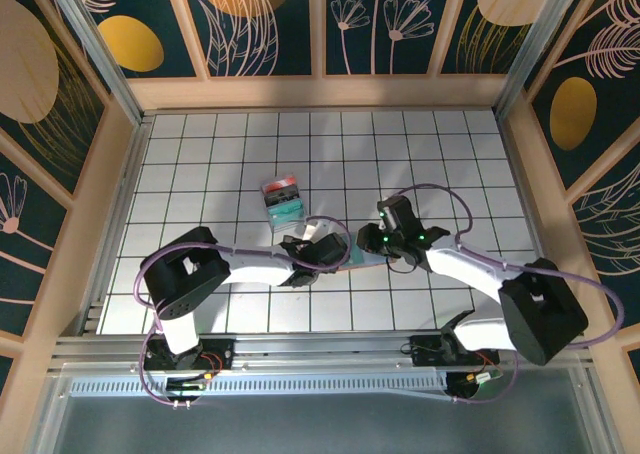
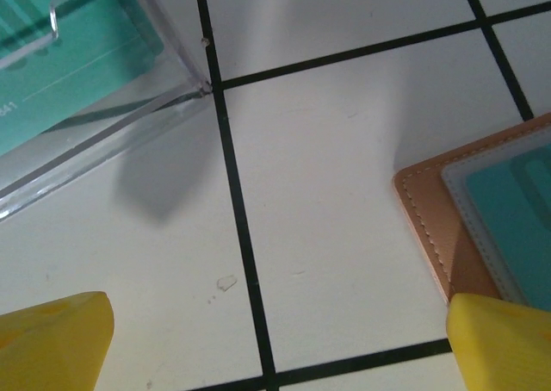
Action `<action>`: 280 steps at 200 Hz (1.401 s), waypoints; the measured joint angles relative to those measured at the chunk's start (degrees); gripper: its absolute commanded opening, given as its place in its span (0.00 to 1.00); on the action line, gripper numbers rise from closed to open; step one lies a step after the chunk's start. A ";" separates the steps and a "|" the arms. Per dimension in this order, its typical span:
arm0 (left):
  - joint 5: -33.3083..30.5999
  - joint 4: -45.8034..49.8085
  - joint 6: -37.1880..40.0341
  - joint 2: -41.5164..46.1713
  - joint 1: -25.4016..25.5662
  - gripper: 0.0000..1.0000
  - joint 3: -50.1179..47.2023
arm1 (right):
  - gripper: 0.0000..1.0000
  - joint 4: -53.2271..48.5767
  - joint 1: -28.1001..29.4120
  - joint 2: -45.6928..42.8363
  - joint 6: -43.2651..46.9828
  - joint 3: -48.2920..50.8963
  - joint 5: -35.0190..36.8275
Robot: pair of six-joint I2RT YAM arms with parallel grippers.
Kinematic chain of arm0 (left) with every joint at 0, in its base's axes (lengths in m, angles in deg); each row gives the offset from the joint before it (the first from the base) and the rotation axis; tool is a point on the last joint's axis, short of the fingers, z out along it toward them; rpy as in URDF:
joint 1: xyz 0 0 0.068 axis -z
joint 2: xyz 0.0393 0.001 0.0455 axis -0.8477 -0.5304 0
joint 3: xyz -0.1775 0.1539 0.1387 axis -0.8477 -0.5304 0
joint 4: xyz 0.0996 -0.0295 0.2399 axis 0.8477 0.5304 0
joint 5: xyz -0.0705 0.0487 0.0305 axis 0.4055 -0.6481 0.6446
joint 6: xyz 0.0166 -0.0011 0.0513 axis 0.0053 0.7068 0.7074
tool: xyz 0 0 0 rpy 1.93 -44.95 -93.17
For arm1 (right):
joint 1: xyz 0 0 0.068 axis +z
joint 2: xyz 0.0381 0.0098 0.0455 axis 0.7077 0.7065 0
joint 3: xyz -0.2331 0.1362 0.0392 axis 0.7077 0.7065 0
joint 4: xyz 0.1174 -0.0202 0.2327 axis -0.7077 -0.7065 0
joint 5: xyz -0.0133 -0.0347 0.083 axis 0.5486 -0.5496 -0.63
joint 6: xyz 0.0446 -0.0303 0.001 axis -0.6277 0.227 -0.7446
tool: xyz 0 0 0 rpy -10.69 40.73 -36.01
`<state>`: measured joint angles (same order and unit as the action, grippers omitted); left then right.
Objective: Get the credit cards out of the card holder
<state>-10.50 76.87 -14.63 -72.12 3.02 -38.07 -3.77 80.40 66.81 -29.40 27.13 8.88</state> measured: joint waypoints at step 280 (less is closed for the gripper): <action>-0.26 3.61 0.00 -1.27 -0.35 0.99 2.14 | 0.27 4.35 0.20 10.05 -1.31 -0.48 -5.22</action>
<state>-10.76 80.48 -14.63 -73.39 2.67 -35.93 0.58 80.60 76.87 -30.71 26.65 3.65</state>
